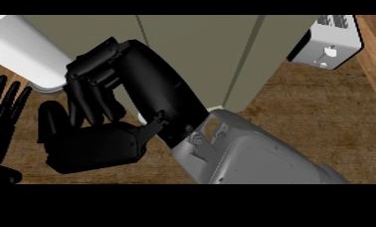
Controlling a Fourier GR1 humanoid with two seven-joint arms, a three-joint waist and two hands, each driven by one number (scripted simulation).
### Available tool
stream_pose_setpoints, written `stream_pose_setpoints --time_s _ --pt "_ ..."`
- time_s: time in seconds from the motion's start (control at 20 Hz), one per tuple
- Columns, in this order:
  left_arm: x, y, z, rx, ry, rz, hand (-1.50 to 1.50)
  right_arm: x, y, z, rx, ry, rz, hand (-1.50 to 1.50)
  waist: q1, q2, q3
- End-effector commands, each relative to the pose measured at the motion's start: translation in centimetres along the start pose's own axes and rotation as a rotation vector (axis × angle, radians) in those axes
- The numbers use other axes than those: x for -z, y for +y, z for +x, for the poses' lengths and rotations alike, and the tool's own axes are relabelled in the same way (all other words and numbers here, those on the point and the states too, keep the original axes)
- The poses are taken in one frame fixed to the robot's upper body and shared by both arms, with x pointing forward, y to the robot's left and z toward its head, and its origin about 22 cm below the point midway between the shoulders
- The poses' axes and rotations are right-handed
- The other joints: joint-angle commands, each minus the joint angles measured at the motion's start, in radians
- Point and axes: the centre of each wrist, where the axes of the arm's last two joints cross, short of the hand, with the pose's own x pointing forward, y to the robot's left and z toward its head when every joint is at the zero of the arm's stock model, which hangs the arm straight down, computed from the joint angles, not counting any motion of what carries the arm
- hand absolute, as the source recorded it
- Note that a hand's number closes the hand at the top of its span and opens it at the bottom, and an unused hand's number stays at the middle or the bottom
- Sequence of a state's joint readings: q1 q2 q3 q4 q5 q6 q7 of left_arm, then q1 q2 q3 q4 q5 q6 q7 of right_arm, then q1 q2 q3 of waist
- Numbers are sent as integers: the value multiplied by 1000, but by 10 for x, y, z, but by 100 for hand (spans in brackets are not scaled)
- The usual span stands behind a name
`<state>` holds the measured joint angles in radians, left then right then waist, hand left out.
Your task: Pick up the wine, place it into the cabinet and close the cabinet
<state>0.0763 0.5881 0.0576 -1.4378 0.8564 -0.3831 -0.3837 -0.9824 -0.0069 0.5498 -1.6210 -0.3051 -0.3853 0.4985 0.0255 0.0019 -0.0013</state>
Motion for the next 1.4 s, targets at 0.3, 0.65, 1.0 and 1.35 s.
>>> stream_pose_setpoints --time_s 0.3,0.65,1.0,1.35 --pt "-4 13 1 15 3 6 -150 28 -39 -45 65 67 -115 150 -13 -1 1" --pt "-6 18 4 -5 17 20 -150 24 -95 -78 7 74 -124 150 -17 0 1" --pt "14 10 11 2 -10 -13 -150 40 -131 -75 -55 60 -172 150 -7 8 0" --pt "12 9 7 -23 3 -31 -150 39 -130 -91 -53 64 -156 150 -7 7 0"
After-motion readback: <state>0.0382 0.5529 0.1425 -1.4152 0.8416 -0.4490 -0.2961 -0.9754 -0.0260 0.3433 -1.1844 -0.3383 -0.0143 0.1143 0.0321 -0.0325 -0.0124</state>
